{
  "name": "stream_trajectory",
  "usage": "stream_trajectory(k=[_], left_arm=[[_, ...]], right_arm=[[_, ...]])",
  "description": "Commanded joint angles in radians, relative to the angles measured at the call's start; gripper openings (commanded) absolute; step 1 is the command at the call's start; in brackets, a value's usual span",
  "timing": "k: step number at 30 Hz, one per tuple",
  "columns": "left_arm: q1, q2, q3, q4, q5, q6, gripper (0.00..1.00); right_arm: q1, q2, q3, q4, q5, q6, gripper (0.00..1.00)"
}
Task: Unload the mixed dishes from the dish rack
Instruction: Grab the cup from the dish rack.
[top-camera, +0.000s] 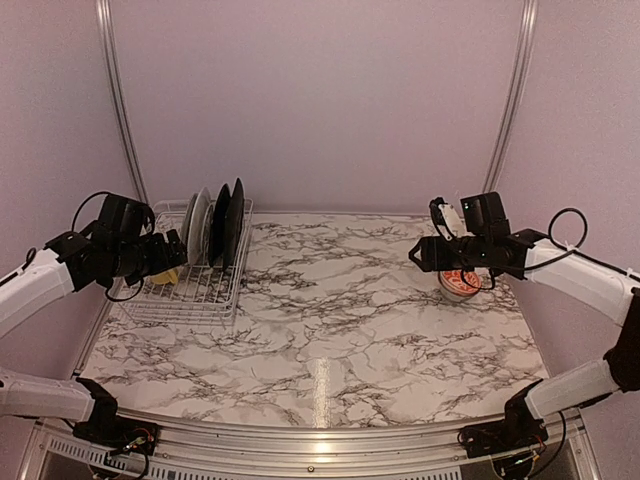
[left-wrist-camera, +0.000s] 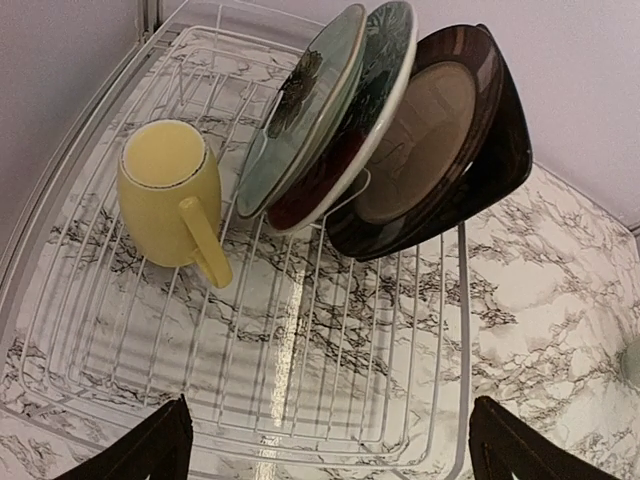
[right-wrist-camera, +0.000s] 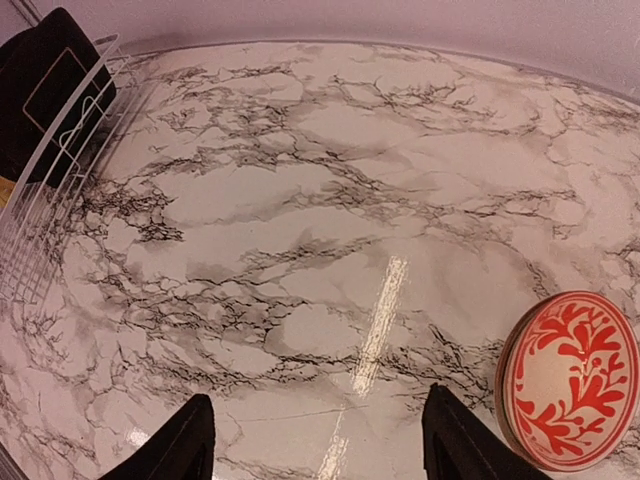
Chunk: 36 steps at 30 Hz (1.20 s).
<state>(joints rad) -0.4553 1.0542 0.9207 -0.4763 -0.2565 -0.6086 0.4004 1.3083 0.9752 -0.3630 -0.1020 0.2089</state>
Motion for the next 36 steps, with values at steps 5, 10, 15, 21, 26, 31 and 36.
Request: stream_trajectory(k=[5, 10, 15, 21, 26, 31, 36], left_arm=[[0.118, 0.18, 0.073, -0.054, -0.048, -0.055, 0.99], [0.152, 0.336, 0.151, -0.066, -0.106, -0.009, 0.89], [0.172, 0.457, 0.21, -0.055, -0.165, -0.005, 0.71], [0.172, 0.52, 0.174, 0.025, -0.164, -0.052, 0.64], [0.172, 0.585, 0.176, 0.081, -0.189, -0.067, 0.62], [0.172, 0.657, 0.203, 0.093, -0.239, -0.058, 0.54], [0.172, 0.715, 0.237, 0.088, -0.27, -0.059, 0.46]], right_arm=[[0.003, -0.114, -0.076, 0.116, 0.027, 0.02, 0.68], [0.0, -0.191, -0.121, 0.131, 0.056, 0.005, 0.71], [0.0, -0.281, -0.165, 0.166, 0.039, 0.003, 0.77], [-0.006, -0.342, -0.185, 0.166, 0.048, 0.003, 0.79], [-0.007, -0.348, -0.176, 0.162, 0.04, 0.008, 0.8], [-0.007, -0.355, -0.175, 0.154, 0.035, 0.014, 0.8], [-0.009, -0.361, -0.188, 0.156, 0.046, 0.011, 0.8]])
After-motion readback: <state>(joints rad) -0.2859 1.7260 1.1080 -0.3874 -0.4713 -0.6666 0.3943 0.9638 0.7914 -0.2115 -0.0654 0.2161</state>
